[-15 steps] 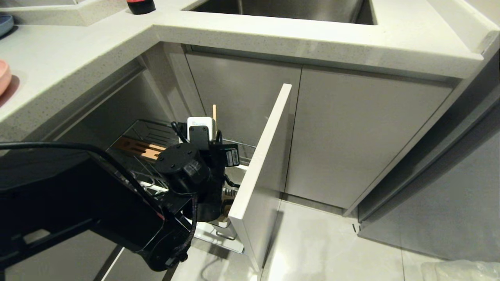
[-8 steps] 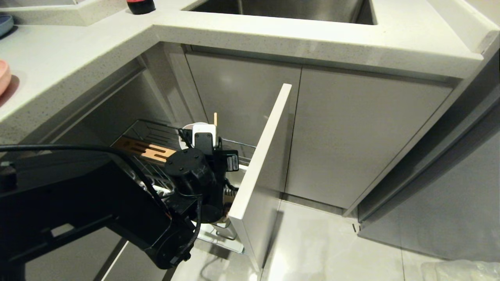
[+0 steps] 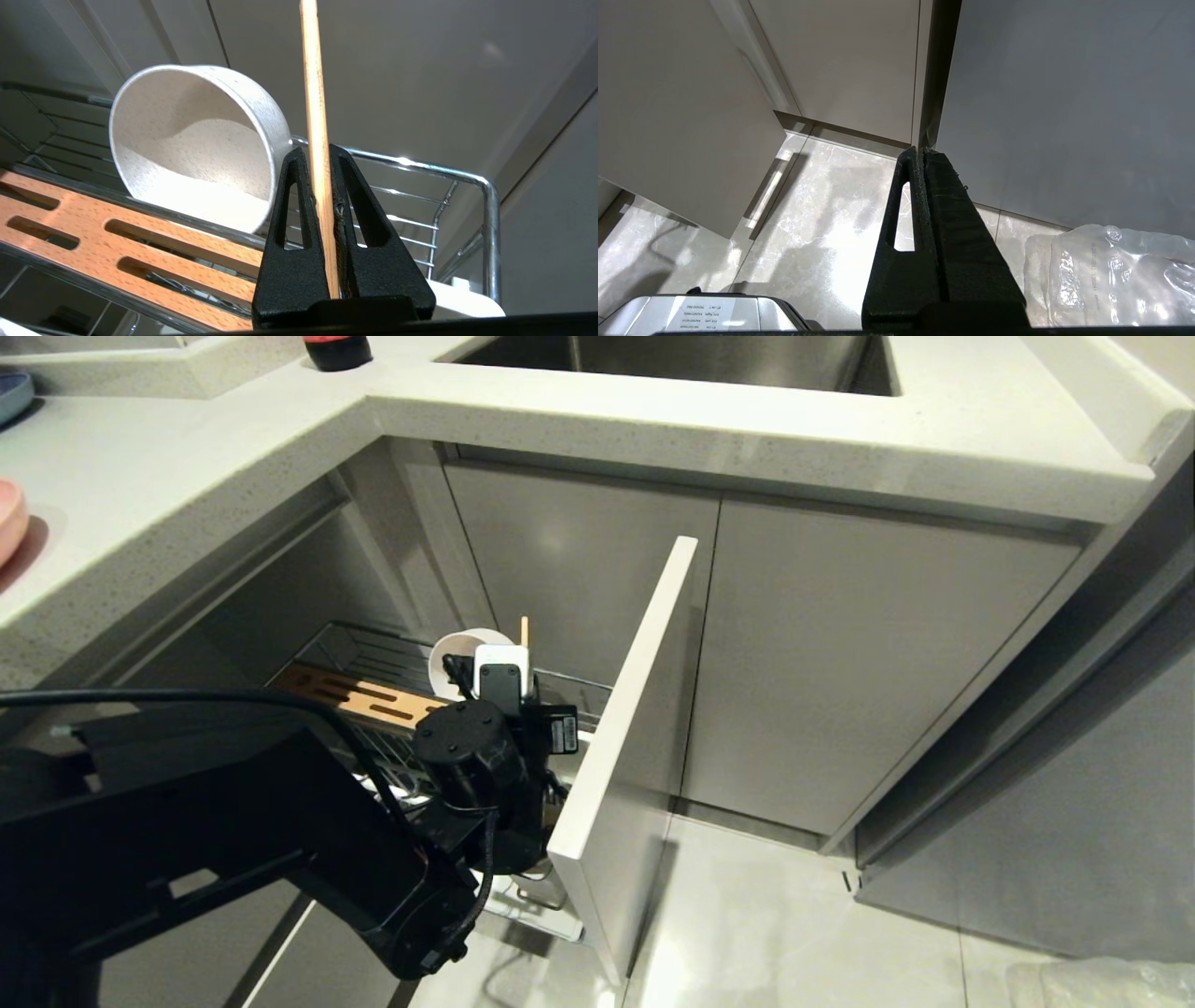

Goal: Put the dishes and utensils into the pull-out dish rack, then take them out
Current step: Pick up the chopsticks and place it in the cupboard

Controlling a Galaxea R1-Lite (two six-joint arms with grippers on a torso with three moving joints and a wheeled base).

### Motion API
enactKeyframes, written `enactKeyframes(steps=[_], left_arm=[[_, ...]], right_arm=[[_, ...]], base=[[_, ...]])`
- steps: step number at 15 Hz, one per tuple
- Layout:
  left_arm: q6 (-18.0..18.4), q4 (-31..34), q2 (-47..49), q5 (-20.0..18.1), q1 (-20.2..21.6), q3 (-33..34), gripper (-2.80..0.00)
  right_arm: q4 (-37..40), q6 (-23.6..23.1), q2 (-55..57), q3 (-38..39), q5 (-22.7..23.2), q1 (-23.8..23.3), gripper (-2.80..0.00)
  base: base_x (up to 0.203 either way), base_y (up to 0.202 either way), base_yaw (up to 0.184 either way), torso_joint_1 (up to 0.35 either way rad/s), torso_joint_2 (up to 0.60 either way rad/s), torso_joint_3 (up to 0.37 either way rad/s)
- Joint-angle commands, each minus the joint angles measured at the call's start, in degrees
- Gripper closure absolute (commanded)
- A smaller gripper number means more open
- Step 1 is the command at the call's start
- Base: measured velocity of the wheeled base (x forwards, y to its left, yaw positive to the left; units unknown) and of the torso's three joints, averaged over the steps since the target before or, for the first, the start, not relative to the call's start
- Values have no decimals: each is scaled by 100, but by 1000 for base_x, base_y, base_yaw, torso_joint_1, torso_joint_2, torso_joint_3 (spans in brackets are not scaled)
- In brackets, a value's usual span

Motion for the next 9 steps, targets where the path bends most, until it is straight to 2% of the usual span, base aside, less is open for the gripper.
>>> enactKeyframes(steps=[1,9], left_arm=[[-32,-34,87,28,-6,-1,0],[-49,-34,167,60,12,-176,0]], right_arm=[[2,-2,-4,1,2,2,0],[2,-2,-4,1,2,2,0]], base=[[0,0,0,0,0,0],[0,0,0,0,0,0]])
